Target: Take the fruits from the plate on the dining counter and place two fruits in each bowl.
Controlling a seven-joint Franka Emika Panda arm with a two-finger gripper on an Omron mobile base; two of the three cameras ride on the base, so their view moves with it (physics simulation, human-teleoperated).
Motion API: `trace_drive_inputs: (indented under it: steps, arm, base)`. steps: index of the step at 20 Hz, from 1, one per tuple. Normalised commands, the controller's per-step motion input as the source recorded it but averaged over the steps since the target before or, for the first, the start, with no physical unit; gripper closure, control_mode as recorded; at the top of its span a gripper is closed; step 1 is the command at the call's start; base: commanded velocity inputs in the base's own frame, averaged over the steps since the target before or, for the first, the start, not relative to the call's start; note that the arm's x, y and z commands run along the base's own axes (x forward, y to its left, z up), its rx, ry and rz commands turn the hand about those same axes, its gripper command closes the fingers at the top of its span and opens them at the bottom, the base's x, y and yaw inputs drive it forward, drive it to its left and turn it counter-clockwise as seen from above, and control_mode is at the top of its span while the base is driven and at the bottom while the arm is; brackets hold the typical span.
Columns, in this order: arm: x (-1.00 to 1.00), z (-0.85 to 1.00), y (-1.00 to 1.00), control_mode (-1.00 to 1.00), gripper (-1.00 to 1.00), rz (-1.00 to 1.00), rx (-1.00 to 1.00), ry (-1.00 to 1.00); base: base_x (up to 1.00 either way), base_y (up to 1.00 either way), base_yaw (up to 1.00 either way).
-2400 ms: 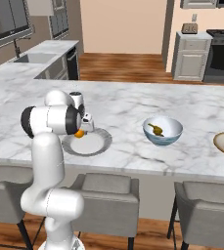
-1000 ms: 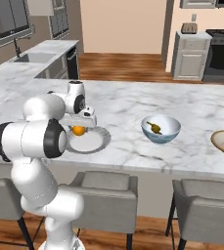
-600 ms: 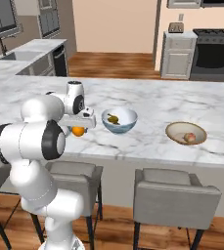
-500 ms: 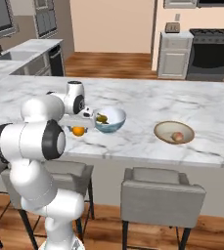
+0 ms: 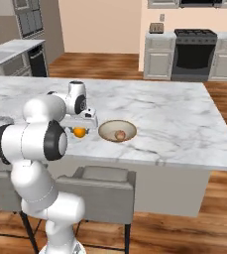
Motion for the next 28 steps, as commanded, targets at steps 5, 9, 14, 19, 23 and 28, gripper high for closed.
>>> trace_drive_inputs:
  steps: [5, 9, 14, 19, 23, 28]
  arm:
    - [0.00, 0.00, 0.00, 1.00, 1.00, 0.00, 0.00, 0.00]
    - [0.00, 0.00, 0.00, 1.00, 1.00, 0.00, 0.00, 0.00]
    - [0.00, 0.00, 0.00, 1.00, 1.00, 0.00, 0.00, 0.00]
    - [0.00, 0.00, 0.00, 1.00, 1.00, 0.00, 0.00, 0.00]
    - [0.67, 0.00, 0.01, -1.00, 1.00, 0.02, 0.00, 0.00]
    - [0.75, -0.33, 0.24, -1.00, 1.00, 0.03, 0.00, 0.05]
  base:
    - [0.28, -0.87, -0.06]
    - [0.49, 0.02, -0.05]
    - [0.39, 0.11, 0.07]
    - [0.51, 0.00, 0.13]
    - [0.19, 0.00, 0.01]
    - [0.00, 0.00, 0.00]
